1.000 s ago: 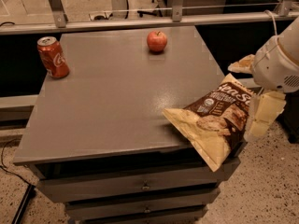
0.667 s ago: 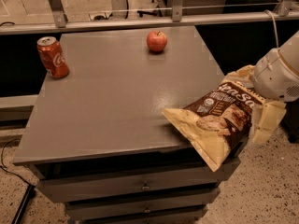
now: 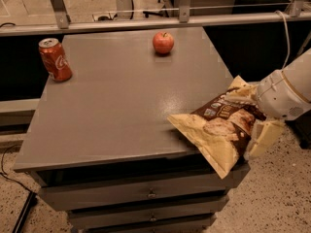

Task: Pick brown chip bag

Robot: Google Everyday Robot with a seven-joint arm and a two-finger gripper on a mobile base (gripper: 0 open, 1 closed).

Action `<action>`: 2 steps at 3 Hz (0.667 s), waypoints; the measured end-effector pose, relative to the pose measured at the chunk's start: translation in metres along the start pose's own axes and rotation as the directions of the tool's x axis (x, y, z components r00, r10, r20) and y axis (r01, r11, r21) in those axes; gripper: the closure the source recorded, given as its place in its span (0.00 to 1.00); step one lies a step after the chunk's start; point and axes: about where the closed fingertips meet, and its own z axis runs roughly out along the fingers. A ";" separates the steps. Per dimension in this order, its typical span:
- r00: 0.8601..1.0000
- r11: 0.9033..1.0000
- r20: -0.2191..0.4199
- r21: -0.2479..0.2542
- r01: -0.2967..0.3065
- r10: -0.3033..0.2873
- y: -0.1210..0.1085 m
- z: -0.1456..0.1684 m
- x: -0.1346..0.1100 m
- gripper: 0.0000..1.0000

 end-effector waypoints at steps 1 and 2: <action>1.000 1.000 0.028 0.011 0.010 -0.010 -0.003 0.003 -0.002 0.41; 0.999 0.999 0.039 0.033 0.022 -0.023 -0.011 -0.006 -0.013 0.64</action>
Offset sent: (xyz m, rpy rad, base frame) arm 0.0179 0.0146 0.0327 0.0524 -0.0728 0.0048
